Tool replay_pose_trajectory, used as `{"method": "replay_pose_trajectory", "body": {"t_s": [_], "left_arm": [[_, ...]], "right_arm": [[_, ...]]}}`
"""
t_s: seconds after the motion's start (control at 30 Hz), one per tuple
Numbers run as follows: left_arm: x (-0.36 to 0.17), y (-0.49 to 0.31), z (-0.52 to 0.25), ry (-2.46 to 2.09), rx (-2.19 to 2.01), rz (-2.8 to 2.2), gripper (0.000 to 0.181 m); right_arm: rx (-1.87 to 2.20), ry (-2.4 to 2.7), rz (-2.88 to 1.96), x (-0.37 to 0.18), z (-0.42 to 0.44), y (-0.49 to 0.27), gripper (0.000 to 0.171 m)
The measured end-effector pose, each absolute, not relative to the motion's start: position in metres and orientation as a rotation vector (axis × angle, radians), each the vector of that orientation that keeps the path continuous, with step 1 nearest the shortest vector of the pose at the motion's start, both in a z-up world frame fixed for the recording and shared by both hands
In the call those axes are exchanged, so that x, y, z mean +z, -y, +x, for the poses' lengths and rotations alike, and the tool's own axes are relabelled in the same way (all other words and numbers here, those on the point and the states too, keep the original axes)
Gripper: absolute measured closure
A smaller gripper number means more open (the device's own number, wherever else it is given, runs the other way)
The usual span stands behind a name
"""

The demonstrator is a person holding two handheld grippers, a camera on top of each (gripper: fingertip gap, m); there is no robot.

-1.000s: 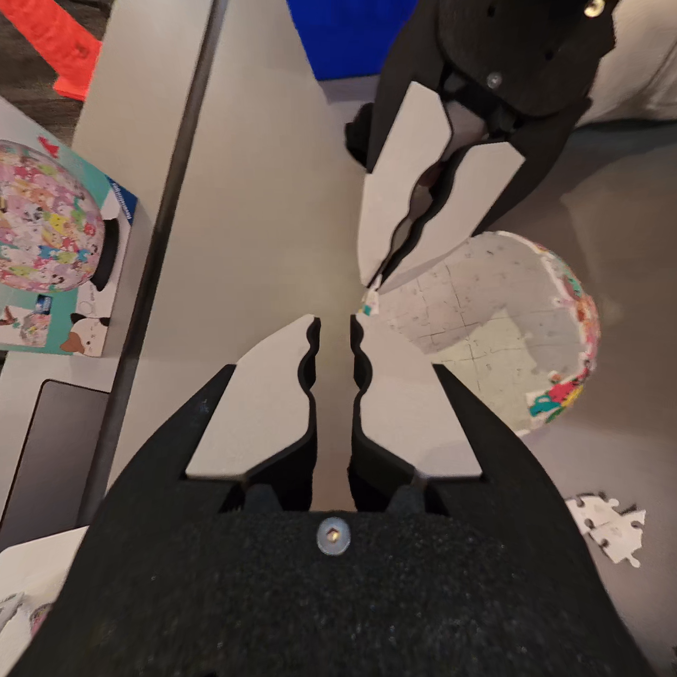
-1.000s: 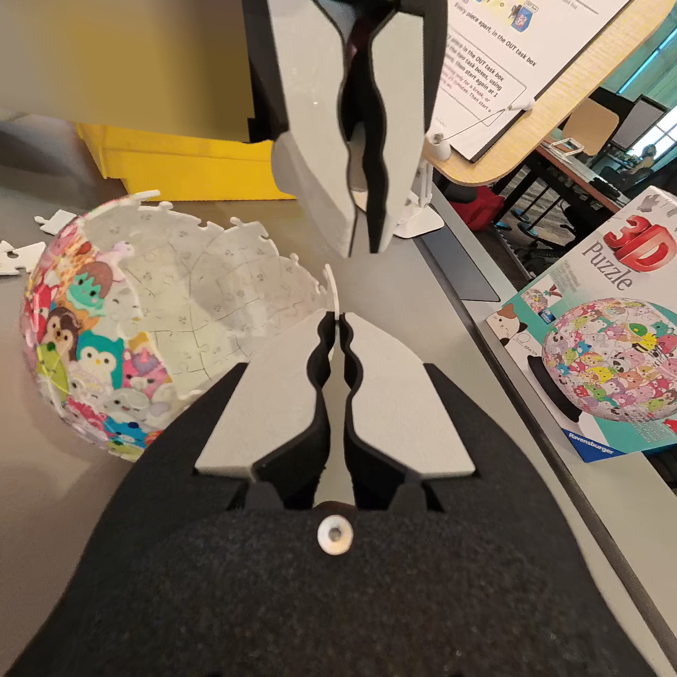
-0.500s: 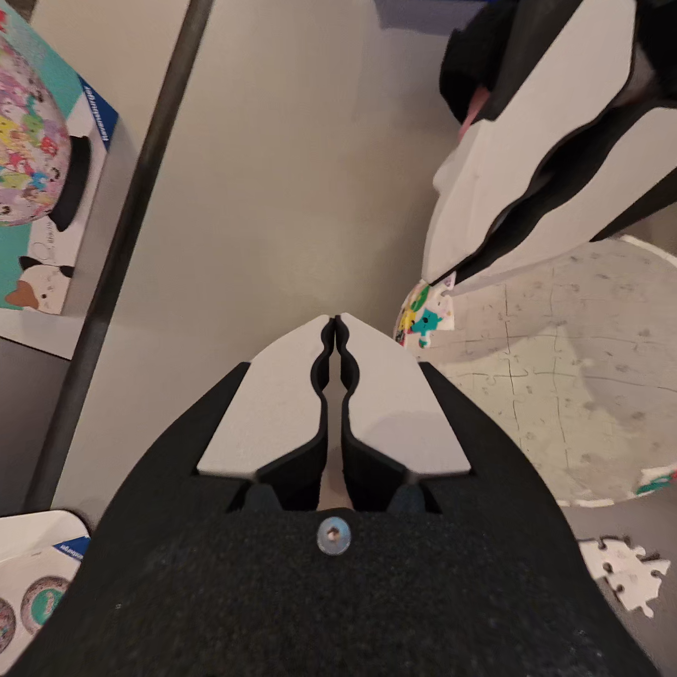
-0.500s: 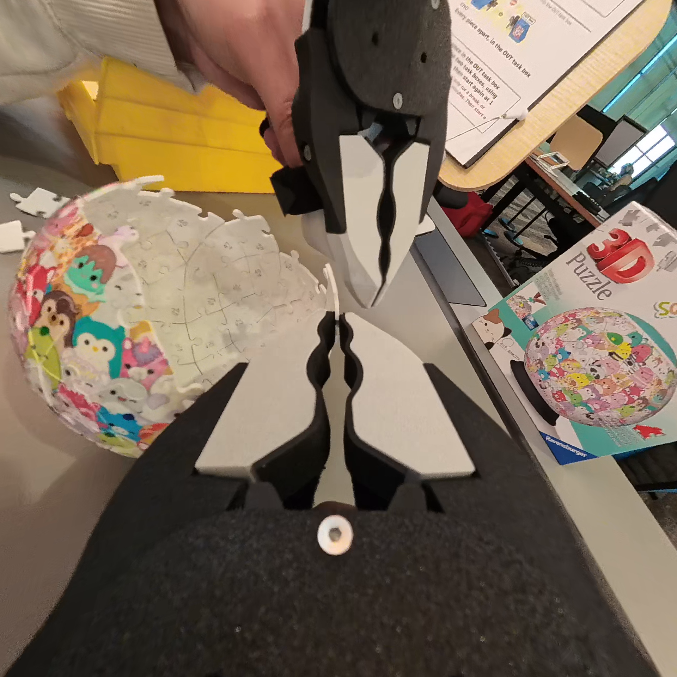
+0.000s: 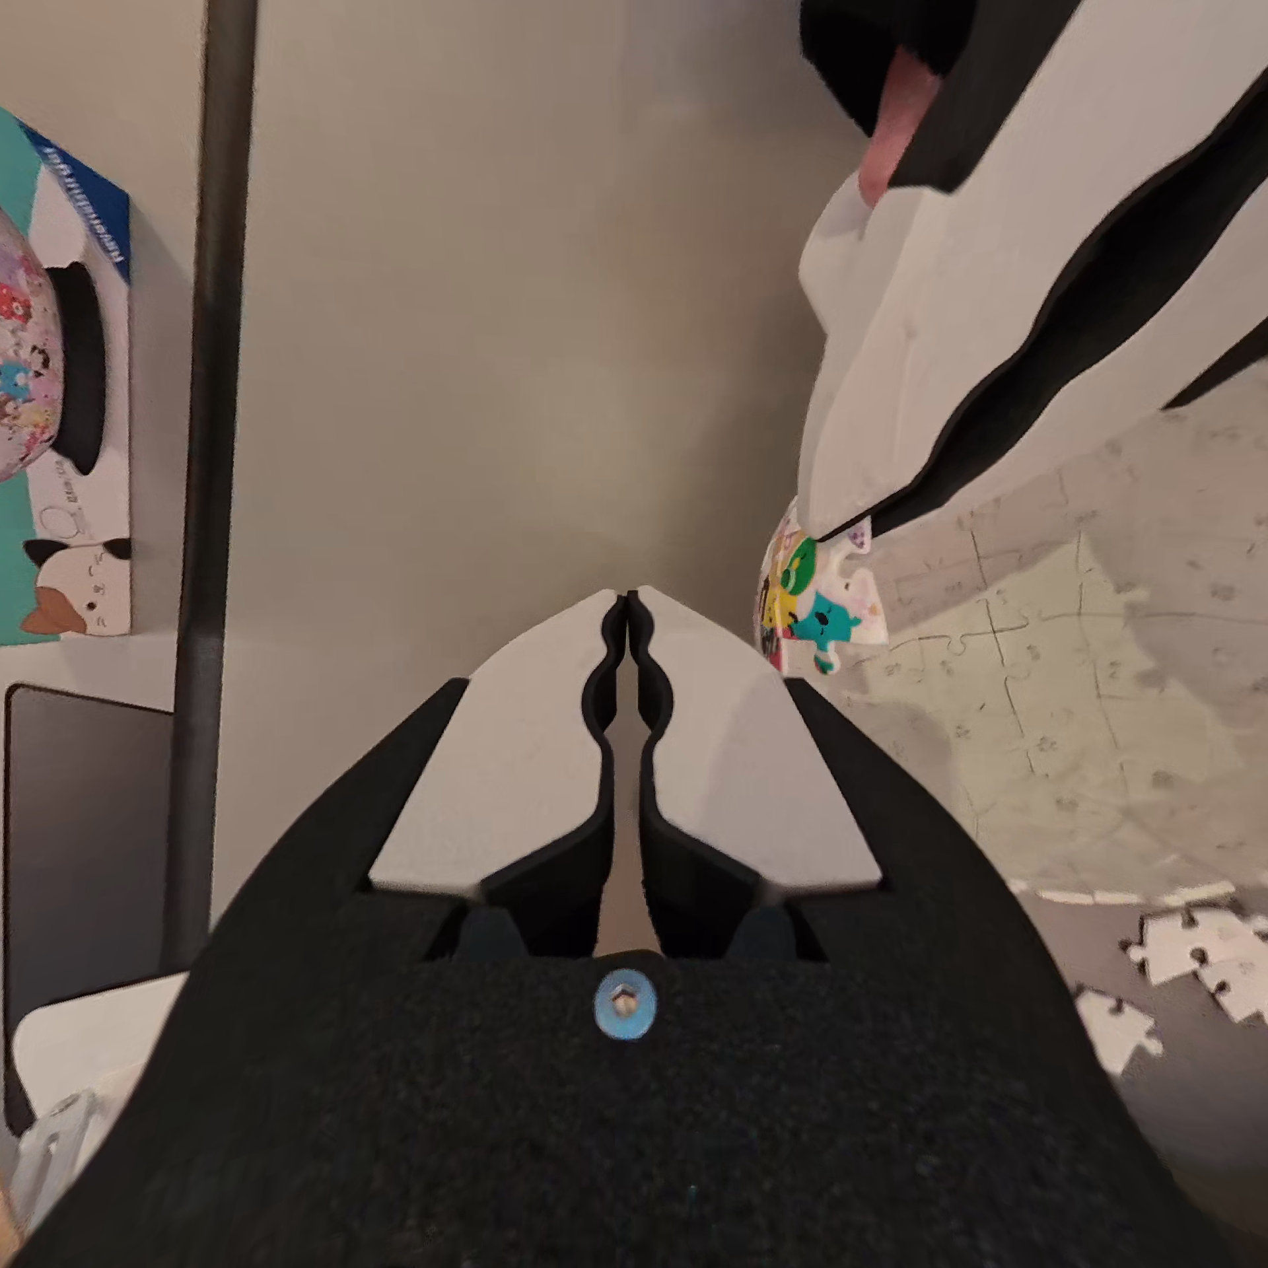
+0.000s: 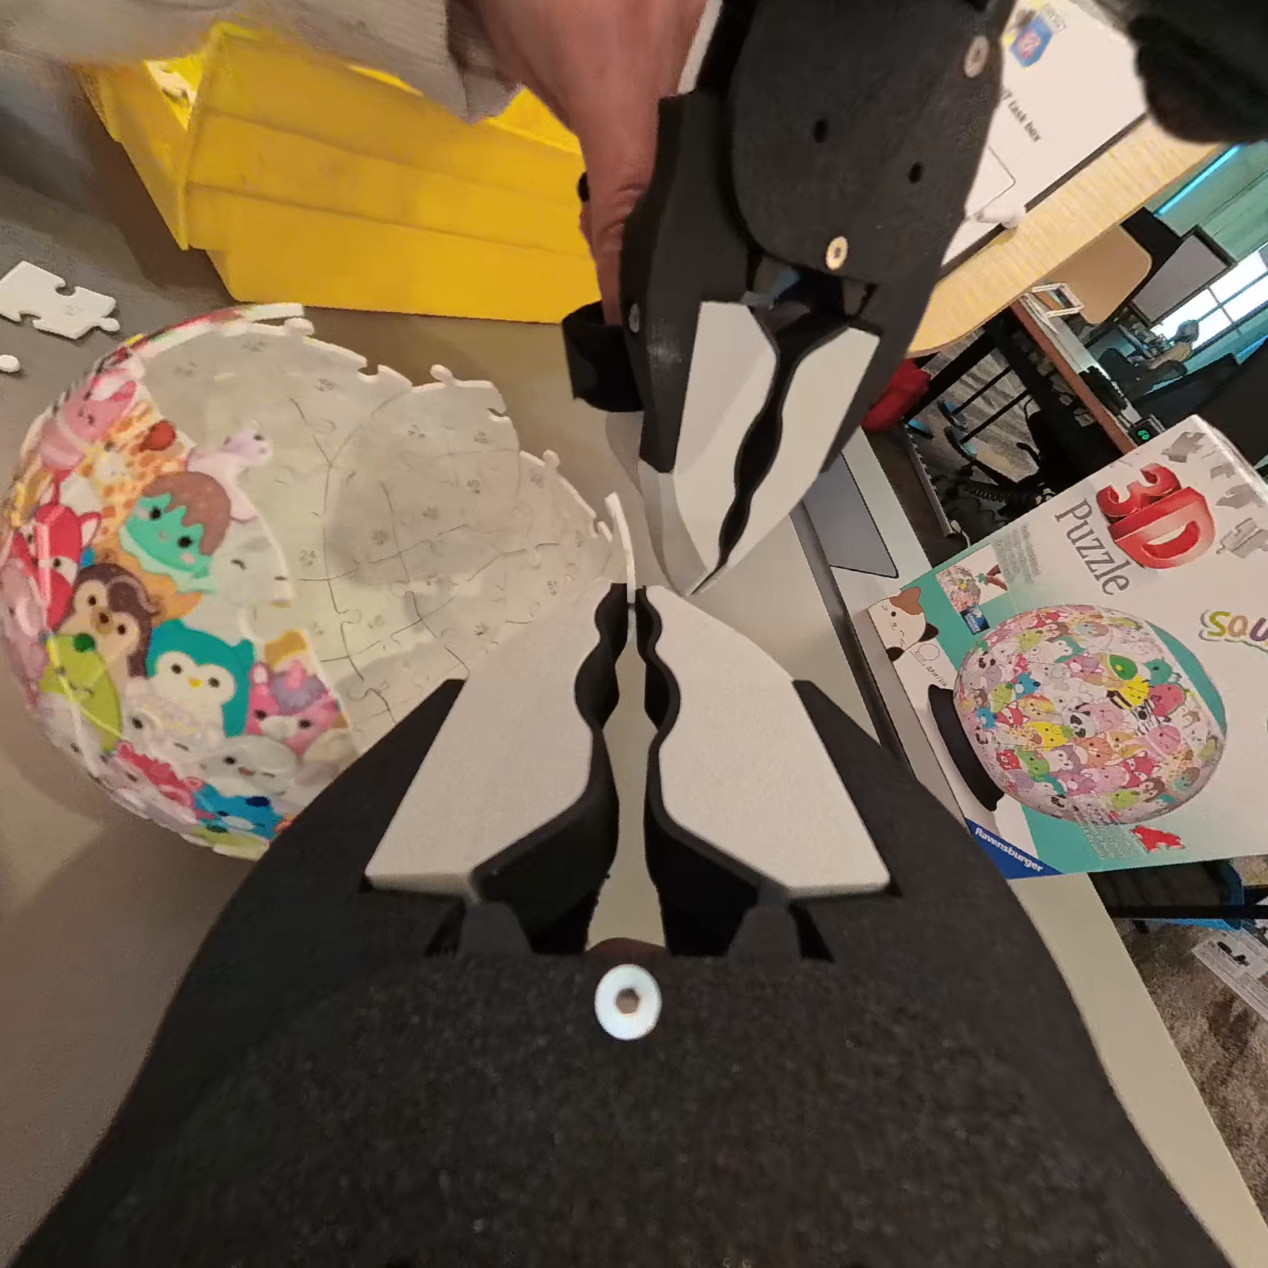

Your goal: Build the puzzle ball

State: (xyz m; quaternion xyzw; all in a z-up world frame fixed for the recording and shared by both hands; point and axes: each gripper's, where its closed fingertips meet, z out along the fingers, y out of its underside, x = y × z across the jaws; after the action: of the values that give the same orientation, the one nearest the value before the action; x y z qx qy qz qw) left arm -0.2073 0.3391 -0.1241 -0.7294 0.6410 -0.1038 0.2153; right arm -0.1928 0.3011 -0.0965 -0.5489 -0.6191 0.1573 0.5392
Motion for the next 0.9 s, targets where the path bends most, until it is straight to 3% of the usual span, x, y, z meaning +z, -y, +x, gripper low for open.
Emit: {"method": "replay_pose_trajectory", "body": {"t_s": [0.27, 0.77, 0.9], "left_arm": [[-0.136, -0.33, -0.196, -1.981, -0.389, -1.949, 0.181], [-0.13, -0.341, -0.199, -1.903, -0.389, -1.956, 0.181], [-0.12, -0.349, -0.208, -1.817, -0.378, -1.959, 0.181]], "right_arm": [[0.365, 1.504, -1.306, -0.097, -0.197, -0.305, 0.169], [0.414, 1.498, -1.353, -0.099, -0.199, -0.312, 0.169], [0.39, 1.496, -1.365, -0.099, -0.197, -0.314, 0.161]]}}
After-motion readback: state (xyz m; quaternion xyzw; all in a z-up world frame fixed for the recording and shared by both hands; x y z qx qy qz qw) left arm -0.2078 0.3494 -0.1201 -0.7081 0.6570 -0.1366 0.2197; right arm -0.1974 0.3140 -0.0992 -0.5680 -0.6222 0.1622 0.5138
